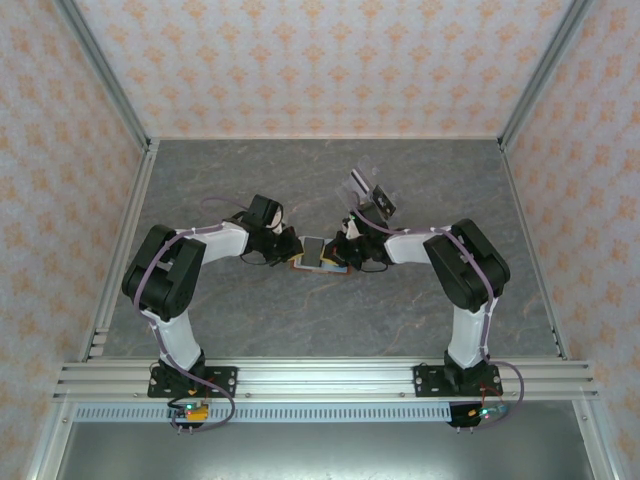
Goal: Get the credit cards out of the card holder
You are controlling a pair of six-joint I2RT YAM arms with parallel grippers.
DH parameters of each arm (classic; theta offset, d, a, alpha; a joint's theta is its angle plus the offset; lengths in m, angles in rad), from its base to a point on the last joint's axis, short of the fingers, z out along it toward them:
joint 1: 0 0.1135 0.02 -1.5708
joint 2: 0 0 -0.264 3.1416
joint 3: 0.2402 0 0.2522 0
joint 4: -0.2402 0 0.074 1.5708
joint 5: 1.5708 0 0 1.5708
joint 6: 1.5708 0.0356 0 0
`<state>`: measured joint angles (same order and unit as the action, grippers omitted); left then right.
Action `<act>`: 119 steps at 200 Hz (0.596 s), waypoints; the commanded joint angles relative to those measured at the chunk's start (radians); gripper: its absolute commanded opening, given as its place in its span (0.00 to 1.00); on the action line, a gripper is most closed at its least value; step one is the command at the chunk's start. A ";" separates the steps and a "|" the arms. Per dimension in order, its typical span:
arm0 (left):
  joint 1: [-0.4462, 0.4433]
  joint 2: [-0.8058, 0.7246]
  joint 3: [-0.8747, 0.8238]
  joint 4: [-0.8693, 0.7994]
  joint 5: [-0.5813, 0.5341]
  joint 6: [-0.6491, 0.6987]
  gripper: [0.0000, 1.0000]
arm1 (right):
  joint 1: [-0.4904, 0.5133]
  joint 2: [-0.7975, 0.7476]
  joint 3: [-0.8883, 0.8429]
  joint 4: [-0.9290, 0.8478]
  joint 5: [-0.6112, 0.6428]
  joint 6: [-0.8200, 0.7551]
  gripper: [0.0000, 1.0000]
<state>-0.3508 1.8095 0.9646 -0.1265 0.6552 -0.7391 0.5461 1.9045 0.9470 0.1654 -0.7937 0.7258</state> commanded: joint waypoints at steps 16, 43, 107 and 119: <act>0.012 -0.014 -0.029 -0.071 -0.022 0.005 0.16 | -0.020 -0.040 -0.035 0.051 -0.010 -0.017 0.00; 0.015 -0.006 -0.039 -0.061 -0.016 0.000 0.18 | -0.029 -0.050 -0.045 0.048 -0.009 -0.022 0.00; 0.020 -0.008 -0.038 -0.060 -0.007 0.004 0.17 | -0.036 -0.081 -0.054 -0.013 0.012 -0.065 0.00; 0.019 -0.011 -0.036 -0.059 -0.003 0.005 0.17 | -0.035 -0.073 -0.047 -0.028 0.013 -0.074 0.00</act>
<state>-0.3393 1.8065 0.9543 -0.1223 0.6731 -0.7391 0.5152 1.8606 0.9070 0.1780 -0.8043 0.6930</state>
